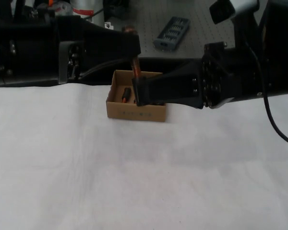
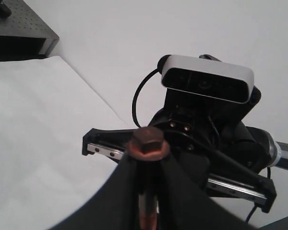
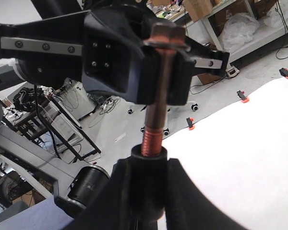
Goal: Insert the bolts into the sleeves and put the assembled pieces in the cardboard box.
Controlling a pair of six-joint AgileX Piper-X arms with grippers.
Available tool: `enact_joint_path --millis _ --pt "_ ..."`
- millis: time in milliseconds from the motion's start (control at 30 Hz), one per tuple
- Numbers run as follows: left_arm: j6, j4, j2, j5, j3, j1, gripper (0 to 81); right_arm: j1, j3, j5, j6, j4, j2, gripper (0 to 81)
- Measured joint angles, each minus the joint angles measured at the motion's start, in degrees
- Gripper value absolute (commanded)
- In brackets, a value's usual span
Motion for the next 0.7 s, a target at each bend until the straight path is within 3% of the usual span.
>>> enact_joint_path --millis 700 --pt "8.4 3.6 0.0 3.3 0.0 0.0 0.6 0.0 0.0 0.5 2.0 0.1 0.0 2.8"
